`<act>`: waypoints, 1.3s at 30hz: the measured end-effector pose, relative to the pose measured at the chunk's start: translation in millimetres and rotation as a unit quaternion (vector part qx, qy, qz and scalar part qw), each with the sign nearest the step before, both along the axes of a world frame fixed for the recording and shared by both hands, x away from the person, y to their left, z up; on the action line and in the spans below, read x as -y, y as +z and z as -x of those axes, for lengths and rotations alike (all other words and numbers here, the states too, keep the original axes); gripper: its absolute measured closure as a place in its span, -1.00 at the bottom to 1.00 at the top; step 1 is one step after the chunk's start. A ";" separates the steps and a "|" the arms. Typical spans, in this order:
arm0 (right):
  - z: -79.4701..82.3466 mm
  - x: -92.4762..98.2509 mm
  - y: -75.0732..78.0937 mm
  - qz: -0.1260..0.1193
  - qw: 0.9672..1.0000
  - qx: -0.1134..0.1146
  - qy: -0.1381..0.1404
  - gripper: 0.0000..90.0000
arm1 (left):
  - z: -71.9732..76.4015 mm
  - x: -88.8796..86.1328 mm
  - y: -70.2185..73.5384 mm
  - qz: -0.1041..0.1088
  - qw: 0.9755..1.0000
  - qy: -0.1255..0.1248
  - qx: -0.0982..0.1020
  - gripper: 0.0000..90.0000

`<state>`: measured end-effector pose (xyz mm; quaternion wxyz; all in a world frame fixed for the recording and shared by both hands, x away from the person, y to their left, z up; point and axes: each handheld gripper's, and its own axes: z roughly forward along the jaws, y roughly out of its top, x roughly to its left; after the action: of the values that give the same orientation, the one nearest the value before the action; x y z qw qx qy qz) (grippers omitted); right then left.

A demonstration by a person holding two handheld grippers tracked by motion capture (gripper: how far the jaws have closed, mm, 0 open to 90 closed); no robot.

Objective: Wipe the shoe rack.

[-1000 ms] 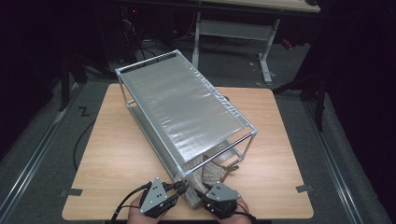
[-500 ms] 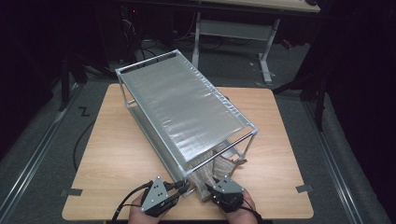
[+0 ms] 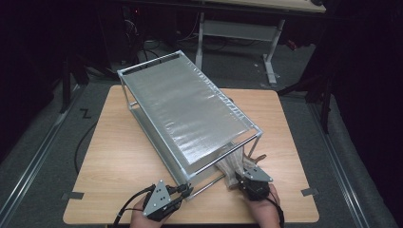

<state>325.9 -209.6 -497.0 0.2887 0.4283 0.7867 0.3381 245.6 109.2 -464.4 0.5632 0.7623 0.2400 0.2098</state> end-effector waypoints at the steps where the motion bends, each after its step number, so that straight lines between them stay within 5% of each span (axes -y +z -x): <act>1: -2.1 4.9 -0.1 -0.002 1.000 0.000 -0.010 0.51 | 0.0 0.0 0.0 0.000 1.000 0.000 0.000 0.78; 9: -5.6 13.3 -1.3 -0.014 1.000 -0.010 -0.018 0.51 | -0.2 0.0 -0.2 0.002 1.000 0.000 -0.001 0.78; 27: 20.8 -32.7 -3.3 -0.007 0.997 -0.016 0.079 0.51 | -0.6 -0.3 -0.4 0.003 1.000 -0.002 -0.003 0.78; 33: 37.7 -55.7 -3.0 -0.015 0.991 -0.022 0.128 0.51 | -0.7 -0.2 -0.4 0.003 1.000 -0.001 -0.004 0.78; 39: 53.4 -80.2 -2.7 -0.027 0.982 -0.028 0.186 0.51 | -0.8 -0.2 -0.6 0.003 1.000 -0.001 -0.002 0.78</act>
<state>272.5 -129.4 -499.7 0.1872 0.2913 0.8511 0.3946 246.4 109.4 -464.9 0.5653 0.7614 0.2410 0.2065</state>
